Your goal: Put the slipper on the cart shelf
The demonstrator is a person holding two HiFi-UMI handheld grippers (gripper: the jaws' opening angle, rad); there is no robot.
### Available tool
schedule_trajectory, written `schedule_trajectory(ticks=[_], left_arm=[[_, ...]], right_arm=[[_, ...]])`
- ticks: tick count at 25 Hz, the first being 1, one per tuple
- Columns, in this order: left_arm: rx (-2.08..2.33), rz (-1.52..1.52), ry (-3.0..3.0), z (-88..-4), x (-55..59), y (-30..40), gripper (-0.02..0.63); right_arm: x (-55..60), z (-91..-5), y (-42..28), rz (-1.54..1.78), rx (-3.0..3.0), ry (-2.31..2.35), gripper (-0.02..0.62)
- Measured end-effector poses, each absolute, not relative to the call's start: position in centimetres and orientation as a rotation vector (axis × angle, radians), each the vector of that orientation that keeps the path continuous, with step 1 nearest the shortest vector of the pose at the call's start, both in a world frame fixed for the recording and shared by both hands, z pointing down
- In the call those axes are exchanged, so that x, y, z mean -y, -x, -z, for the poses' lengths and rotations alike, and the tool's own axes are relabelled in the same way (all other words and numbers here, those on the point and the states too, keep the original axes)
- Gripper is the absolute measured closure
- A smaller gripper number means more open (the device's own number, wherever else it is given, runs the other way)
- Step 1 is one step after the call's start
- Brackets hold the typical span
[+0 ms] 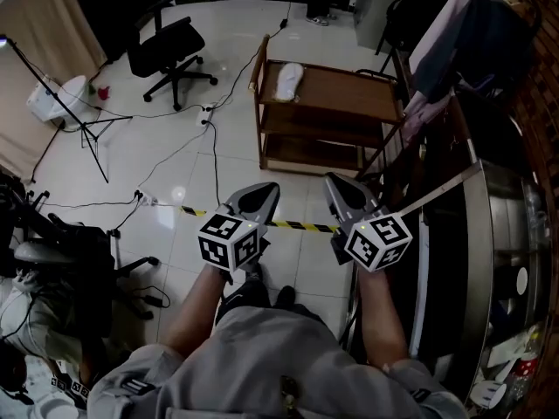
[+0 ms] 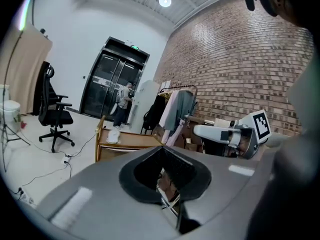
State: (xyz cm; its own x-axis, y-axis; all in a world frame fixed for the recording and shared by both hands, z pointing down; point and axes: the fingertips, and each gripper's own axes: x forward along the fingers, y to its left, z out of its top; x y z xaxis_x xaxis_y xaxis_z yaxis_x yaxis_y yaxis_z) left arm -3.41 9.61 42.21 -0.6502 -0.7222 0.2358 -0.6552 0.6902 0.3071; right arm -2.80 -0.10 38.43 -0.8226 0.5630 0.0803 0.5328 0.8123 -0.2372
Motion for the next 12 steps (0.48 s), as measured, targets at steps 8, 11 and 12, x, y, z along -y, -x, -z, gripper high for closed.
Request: schedule_trajectory(ticks=[8, 11, 12], left_arm=[[2.543, 0.286, -1.13, -43.1, -9.2, 12.3, 0.598], [2.522, 0.274, -1.17, -43.6, -9.2, 16.3, 0.598], [2.517, 0.278, -1.177, -43.8, -9.3, 17.7, 0.598]], right_arm=[[0.2, -40.0, 11.3, -0.281, 2.83, 0.815, 0.595], [-0.4, -40.1, 15.5, -0.261, 2.833, 0.786, 0.595], [-0.6, -40.2, 17.0, -0.258, 2.833, 0.776, 0.595]])
